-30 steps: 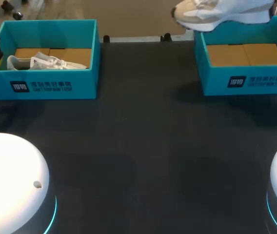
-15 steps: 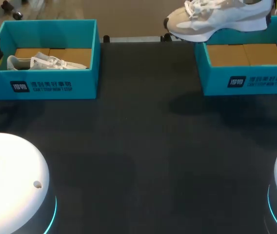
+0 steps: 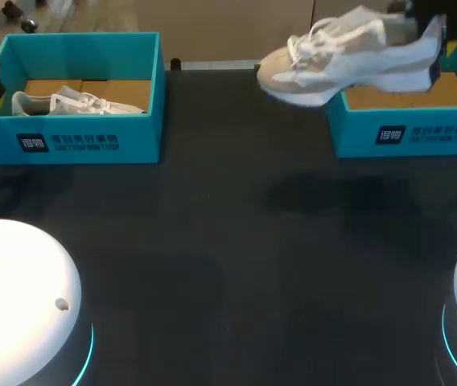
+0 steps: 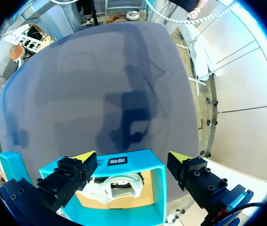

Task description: Take the shoe out of the shoebox, open the shoe tongue, remove and reinsert the insole, then place the shoe into the shoebox

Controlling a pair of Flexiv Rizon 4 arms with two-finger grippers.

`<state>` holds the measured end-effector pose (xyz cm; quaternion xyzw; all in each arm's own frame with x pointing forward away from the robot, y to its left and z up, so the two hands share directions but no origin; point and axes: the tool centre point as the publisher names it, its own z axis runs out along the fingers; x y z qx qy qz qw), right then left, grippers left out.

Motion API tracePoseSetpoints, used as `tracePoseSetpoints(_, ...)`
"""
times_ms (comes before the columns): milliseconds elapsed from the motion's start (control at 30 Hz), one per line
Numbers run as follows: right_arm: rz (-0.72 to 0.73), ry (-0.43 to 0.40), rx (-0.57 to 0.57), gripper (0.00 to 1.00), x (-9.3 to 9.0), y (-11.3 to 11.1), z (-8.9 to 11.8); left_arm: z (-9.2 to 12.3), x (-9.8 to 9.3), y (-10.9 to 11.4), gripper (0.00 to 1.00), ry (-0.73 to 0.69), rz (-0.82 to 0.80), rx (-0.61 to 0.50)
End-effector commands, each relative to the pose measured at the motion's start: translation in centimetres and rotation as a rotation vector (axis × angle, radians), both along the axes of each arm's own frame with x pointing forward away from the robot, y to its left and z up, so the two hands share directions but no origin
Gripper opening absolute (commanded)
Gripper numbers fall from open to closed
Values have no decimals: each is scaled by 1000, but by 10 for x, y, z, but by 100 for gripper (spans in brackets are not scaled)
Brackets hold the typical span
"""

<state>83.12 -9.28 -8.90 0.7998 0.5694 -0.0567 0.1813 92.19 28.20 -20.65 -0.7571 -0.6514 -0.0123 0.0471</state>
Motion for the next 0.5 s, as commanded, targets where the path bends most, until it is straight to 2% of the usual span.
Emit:
tracePoseSetpoints(33, 8, -57, 25, 0, -37, 18, -25, 0, -2, 0, 100, -4, 0, 2)
tracePoseSetpoints(100, 21, -34, 94, 0, -51, 33, -43, 0, -2, 0, 100, -4, 0, 2)
tracePoseSetpoints(500, 21, -34, 94, 0, -51, 33, -43, 0, -2, 0, 100, -4, 0, 2)
